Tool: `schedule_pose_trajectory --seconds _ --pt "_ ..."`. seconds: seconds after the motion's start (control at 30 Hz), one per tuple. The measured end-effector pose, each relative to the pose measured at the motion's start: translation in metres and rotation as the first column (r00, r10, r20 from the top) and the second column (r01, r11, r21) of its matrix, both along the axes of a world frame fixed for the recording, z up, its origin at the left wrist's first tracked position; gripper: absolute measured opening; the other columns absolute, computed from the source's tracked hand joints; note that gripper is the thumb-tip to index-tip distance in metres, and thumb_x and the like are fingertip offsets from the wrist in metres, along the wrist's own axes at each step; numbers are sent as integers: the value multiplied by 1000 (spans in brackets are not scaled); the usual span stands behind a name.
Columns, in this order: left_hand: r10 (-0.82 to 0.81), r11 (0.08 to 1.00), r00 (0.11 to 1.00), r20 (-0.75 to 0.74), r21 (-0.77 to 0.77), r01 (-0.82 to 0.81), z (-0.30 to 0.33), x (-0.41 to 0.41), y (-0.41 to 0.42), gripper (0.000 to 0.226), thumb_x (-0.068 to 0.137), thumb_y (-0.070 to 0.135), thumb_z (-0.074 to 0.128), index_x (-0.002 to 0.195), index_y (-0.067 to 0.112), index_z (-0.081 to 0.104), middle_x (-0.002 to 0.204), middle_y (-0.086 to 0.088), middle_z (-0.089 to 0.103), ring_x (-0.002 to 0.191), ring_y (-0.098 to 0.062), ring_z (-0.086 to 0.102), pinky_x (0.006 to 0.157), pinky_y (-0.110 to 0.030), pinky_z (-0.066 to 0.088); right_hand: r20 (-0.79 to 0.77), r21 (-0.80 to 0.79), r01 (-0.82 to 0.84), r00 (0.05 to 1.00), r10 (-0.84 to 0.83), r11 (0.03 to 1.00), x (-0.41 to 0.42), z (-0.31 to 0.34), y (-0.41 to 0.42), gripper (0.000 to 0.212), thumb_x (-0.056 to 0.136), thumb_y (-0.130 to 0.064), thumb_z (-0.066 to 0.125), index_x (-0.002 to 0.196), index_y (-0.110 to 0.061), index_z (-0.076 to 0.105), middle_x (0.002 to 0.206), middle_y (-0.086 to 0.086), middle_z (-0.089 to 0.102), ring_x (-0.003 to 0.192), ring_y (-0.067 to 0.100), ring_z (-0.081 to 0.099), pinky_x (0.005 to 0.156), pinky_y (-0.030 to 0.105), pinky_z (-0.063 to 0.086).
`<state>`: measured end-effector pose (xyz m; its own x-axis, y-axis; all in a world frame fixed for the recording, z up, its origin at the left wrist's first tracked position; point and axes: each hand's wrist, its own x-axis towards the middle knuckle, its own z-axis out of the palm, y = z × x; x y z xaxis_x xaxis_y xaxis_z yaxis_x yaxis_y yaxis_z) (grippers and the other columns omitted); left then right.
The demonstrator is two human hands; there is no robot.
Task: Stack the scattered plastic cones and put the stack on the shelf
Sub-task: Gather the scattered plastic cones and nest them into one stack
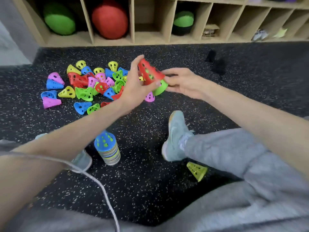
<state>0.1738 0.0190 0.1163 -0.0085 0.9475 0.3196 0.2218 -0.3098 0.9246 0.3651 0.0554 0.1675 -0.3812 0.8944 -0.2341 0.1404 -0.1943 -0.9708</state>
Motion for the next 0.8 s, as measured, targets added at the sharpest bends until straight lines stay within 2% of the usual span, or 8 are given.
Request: schedule_pose_trajectory --seconds 0.13,0.23,0.37,0.43,0.5,0.57,0.7,0.8 --pt "16 999 1000 -19 37 -15 2 -2 -14 88 80 17 85 147 23 29 129 -2 51 117 -27 63 96 -43 57 -38 11 -16 999 16 1000 -7 7 -16 36 101 4 52 137 -1 53 120 17 64 100 17 71 85 28 60" --pt "58 997 991 -119 64 -51 -6 -5 -17 90 72 29 88 144 28 34 131 12 47 123 -23 56 99 -47 53 -47 -3 -26 999 26 1000 -7 1 -18 35 104 0 48 138 1 52 126 18 65 106 21 71 92 34 60" --pt "64 998 966 -250 25 -60 -23 -5 -11 73 76 27 89 133 27 43 128 1 52 119 -19 51 99 -40 48 -18 -13 -56 998 56 998 -6 -8 -7 33 102 -5 57 135 -2 58 128 16 66 107 20 71 82 28 61" --pt "58 998 946 -320 -8 -64 -29 -5 -6 63 75 33 89 123 28 48 122 1 57 112 -17 53 92 -34 47 26 -8 -74 997 74 997 -3 -16 -1 36 99 -4 61 136 -5 59 130 16 64 110 20 71 79 28 61" --pt "-3 997 915 -403 -67 -26 -34 -6 -2 56 74 34 90 114 26 51 113 3 59 102 -15 54 80 -30 42 83 -31 -103 991 105 994 4 -31 0 40 98 -5 63 138 -10 58 126 15 66 109 21 70 79 29 61" --pt "-122 990 883 -453 -118 76 -41 -2 1 56 73 32 91 112 22 52 109 4 59 99 -13 54 79 -29 41 118 -79 -147 981 156 986 15 -45 0 42 98 -6 64 138 -14 57 122 16 69 108 22 70 81 30 61" --pt "-330 942 801 -500 -229 245 -61 15 -3 65 80 29 85 132 27 46 126 5 51 115 -6 51 100 -26 44 183 -115 -188 961 207 975 38 -65 -4 43 97 -5 65 137 -18 57 121 14 70 108 21 71 84 33 61" --pt "-392 915 786 -479 -294 277 -82 39 -6 72 82 33 83 141 31 41 128 3 46 120 -6 49 106 -29 45 276 -137 -150 943 184 979 61 -81 -7 45 97 -1 64 137 -20 56 118 13 68 103 19 71 80 34 62"
